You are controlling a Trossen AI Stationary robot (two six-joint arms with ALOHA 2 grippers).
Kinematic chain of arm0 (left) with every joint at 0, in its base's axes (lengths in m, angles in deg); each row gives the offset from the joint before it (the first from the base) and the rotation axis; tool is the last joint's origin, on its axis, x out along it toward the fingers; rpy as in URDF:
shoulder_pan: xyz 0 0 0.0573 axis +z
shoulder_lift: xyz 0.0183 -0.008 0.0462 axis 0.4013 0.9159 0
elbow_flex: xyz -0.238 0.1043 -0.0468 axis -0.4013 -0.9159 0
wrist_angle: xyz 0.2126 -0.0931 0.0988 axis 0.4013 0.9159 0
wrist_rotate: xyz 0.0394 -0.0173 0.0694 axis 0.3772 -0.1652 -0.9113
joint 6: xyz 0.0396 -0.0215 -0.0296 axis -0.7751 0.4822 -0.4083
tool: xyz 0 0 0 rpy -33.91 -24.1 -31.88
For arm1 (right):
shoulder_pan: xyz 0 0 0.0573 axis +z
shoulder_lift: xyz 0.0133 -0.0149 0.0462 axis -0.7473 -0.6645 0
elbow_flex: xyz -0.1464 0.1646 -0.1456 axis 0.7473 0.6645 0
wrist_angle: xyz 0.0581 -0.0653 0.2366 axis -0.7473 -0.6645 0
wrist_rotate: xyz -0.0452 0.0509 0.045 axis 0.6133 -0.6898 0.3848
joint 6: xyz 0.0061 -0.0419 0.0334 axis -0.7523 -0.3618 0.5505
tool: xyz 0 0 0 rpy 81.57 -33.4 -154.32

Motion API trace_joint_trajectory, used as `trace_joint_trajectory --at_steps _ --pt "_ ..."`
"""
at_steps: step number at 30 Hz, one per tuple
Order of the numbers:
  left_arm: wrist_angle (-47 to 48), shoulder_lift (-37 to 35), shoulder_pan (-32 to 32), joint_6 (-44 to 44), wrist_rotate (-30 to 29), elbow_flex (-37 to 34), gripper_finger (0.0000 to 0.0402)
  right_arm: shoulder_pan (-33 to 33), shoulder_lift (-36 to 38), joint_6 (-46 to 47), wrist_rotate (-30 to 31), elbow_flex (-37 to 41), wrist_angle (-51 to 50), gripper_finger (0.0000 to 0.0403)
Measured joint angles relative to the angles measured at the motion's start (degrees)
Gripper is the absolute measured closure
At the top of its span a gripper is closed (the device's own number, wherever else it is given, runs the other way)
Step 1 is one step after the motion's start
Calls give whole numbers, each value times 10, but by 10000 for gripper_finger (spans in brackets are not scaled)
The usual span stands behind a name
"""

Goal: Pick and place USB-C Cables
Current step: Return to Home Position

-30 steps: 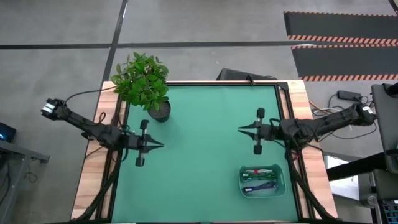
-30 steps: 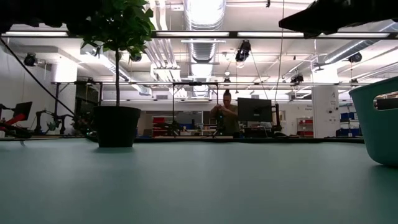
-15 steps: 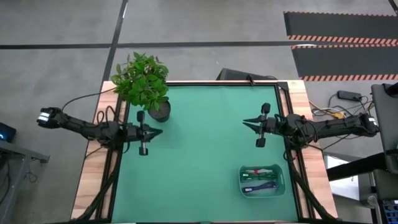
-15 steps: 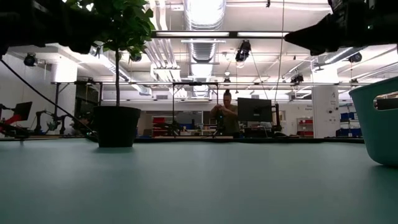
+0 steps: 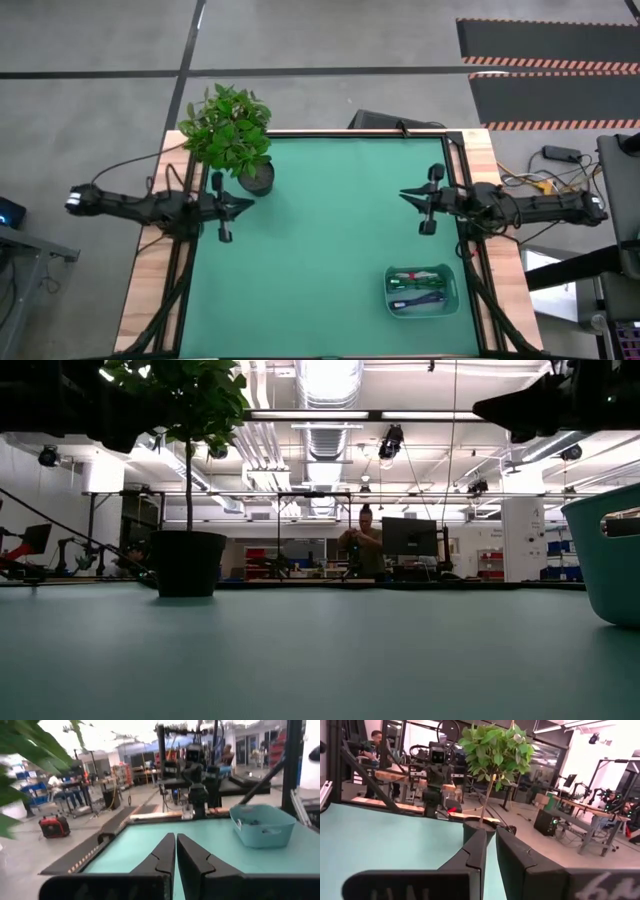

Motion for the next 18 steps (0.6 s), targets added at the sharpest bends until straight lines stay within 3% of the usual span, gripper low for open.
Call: trace_joint_trajectory --at_steps 9,18 --pt "100 -153 0 -3 -2 -15 401 0 66 0 0 34 -11 369" --pt "103 -140 1 -6 -5 -21 401 0 143 -5 1 64 -12 370"
